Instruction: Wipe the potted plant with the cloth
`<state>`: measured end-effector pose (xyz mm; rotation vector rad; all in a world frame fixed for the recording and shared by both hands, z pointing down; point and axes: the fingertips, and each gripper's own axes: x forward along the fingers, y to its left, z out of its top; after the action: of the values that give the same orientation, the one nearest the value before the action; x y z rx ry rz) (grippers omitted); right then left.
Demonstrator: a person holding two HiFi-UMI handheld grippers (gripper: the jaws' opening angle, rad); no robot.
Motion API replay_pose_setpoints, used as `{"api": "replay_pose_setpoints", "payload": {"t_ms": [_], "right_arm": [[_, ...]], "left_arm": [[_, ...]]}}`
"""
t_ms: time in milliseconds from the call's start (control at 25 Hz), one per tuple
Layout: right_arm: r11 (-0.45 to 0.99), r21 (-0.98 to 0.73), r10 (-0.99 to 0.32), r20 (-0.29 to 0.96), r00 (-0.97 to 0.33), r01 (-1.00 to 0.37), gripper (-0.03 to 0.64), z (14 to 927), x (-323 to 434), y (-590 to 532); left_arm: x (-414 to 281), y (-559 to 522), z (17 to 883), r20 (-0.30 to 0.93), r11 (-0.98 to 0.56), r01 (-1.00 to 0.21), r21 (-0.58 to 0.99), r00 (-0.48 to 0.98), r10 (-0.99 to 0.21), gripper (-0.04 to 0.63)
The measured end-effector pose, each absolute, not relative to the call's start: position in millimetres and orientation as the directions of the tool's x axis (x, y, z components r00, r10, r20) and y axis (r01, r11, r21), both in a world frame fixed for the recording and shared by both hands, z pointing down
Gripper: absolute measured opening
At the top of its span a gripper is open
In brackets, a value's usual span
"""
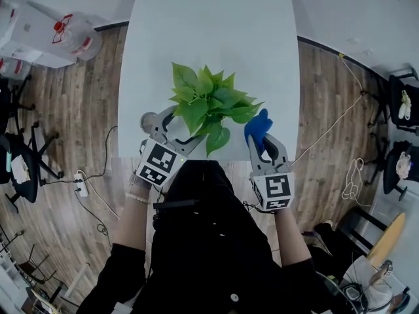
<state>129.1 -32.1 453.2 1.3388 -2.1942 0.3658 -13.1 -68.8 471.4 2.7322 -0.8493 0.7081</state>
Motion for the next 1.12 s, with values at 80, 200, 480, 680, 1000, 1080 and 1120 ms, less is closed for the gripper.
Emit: {"api": "replay_pose_setpoints", "payload": {"t_ms": [80,200,480,680,1000,1080,1120], "right_arm": [[0.474,0.044,-0.718,0.597,-0.357,-0.879,0.084,459,130,-30],[0.487,0.047,-0.721,0.584,-0.372,-0.872,0.084,461,129,-35],[0.581,0.064,-0.697,0.555,-0.455,-0.812,0.084,472,119,-51],[0.627,0.071,-0.666,0.565,-0.486,-0.776,0.084,484,115,-67],[0.679,0.098,-0.652,0.537,-0.536,-0.728,0.084,485,98,-95],[0.697,0.085,-0.643,0.513,-0.569,-0.712,0.084,480,92,-101],[0.708,0.082,-0.637,0.501,-0.585,-0.701,0.084,478,88,-103]], "left_arm": [[-7,-70,473,0.491,-0.824,-0.565,0.046,0.731,-0.474,0.353],[1,-73,475,0.482,-0.831,-0.554,0.052,0.743,-0.465,0.353],[4,-81,476,0.467,-0.824,-0.561,0.072,0.749,-0.469,0.353],[3,-86,475,0.457,-0.813,-0.579,0.060,0.740,-0.493,0.351],[1,-87,476,0.452,-0.807,-0.588,0.046,0.733,-0.508,0.350],[1,-86,476,0.455,-0.809,-0.586,0.045,0.733,-0.506,0.348],[1,-86,476,0.456,-0.809,-0.586,0.044,0.732,-0.505,0.348]]}}
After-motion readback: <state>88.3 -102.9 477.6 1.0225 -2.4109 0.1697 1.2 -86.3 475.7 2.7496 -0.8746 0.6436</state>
